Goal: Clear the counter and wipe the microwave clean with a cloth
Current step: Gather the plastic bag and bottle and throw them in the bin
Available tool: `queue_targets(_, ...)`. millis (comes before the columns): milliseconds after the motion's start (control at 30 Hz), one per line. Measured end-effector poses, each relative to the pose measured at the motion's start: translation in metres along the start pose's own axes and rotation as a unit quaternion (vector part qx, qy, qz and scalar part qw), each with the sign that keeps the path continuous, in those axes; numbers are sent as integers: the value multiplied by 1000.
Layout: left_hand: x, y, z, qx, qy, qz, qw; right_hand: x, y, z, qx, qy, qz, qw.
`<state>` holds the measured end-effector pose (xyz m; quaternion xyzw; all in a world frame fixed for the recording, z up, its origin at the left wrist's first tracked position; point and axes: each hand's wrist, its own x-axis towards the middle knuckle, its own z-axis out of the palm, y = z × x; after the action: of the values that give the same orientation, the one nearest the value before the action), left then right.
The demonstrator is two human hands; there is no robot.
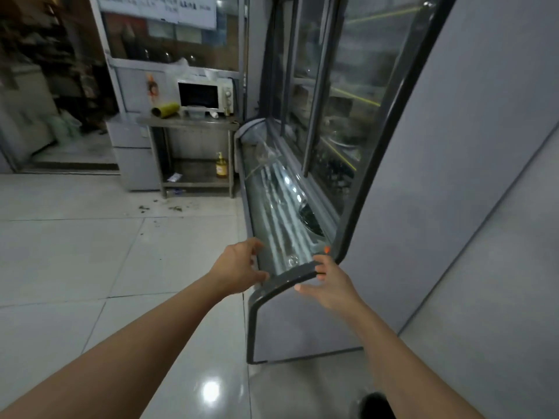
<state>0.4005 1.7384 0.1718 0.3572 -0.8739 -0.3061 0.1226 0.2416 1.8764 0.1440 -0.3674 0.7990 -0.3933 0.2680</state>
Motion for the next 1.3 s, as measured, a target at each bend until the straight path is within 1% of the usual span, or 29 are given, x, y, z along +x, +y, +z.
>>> queue_targets(267,10,-110,-120,-3,49,-42,998,45,-124,103,-20,-29,-54,998)
queue_targets(500,12,-191,-217,-10,77,-59,995,83,-203,180,-1,-43,-89,995)
queue_targets(800,42,-272,-288,-33,116,-86,989,155,-277,255,-20,-66,-128,989)
queue_targets(967,92,-308,-318,-17,129,-109,985,224,-312,286,-41,-75,-155,984)
queue_targets(1167,190,-347,-359,1,135,-121,983,336,-354,310,-58,-76,-186,978)
queue_targets(1300,250,-374,-386,21,145,-134,980,406,-386,325,-85,-92,-201,972)
